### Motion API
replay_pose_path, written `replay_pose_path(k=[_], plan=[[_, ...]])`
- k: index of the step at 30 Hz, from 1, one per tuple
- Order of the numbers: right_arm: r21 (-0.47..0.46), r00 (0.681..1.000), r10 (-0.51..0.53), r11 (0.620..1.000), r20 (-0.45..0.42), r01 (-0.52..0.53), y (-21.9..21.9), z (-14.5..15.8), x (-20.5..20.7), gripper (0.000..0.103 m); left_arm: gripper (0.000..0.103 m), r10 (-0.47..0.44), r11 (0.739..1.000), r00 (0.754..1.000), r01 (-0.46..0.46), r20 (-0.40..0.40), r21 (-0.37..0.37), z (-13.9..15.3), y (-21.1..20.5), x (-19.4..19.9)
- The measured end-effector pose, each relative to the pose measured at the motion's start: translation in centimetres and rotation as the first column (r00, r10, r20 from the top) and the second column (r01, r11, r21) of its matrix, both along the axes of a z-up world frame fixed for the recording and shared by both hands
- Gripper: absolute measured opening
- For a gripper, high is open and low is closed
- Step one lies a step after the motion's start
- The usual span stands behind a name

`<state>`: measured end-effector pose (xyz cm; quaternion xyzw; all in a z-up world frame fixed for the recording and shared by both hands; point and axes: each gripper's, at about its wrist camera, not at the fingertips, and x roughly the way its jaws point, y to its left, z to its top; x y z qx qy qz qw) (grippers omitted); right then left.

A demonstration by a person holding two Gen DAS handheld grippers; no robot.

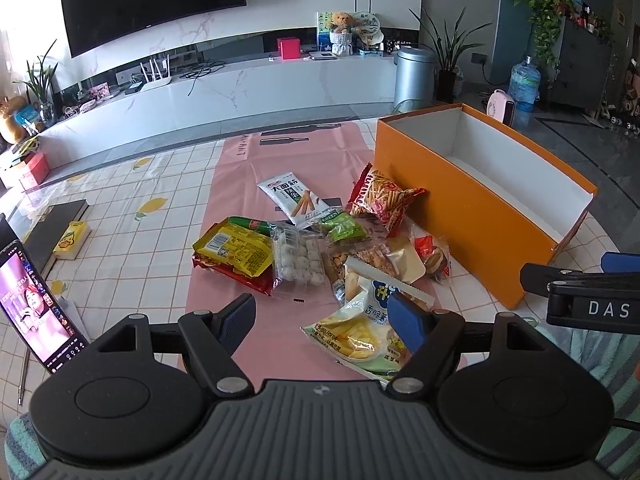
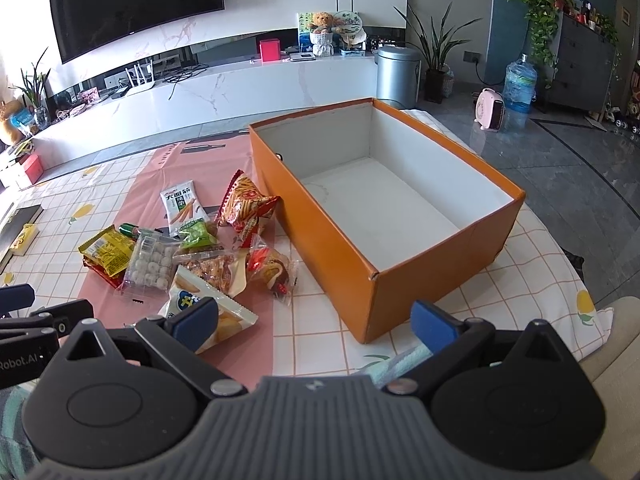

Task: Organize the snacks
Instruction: 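Move both tools toward the snack pile beside the orange box, then grasp the blue-labelled bread bag with the right gripper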

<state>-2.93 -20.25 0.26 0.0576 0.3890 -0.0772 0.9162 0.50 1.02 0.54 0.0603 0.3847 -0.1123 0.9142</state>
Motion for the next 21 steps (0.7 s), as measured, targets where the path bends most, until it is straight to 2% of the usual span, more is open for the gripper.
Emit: replay_pose_path(k=[3, 11, 13, 19, 21], plan=[[-0.011, 1.0, 0.006, 1.0, 0.006, -0.006, 0.3, 0.1, 0.0, 0.099, 0.087, 0.016, 1.0, 1.0, -0.016, 0.003, -0.008, 0.1, 0.4, 0.0], [-0.015, 1.0, 0.028, 0.999, 0.001, -0.028, 1.0, -0.2, 0.4, 0.099, 0.068, 0.032, 0.998, 0.999, -0.033, -0.012, -0.049, 0.2, 1.6, 0.4], [-0.013, 0.999, 0.036, 0.999, 0.0, -0.036, 1.3, -0.3, 0.6, 0.099, 0.06, 0.027, 0.998, 1.0, -0.027, -0.012, -0.049, 0.1, 1.8, 0.6], [0.04, 0.996, 0.093, 0.995, 0.017, -0.094, 2.0, -1.3, 1.1, 0.098, 0.059, -0.005, 0.998, 0.999, 0.001, -0.054, -0.069, -0.5, 2.4, 1.3], [0.067, 0.992, 0.123, 0.99, 0.007, -0.124, 2.3, -1.8, 1.5, 0.089, 0.059, -0.016, 0.997, 0.997, 0.009, -0.079, -0.08, -1.0, 2.7, 1.6]])
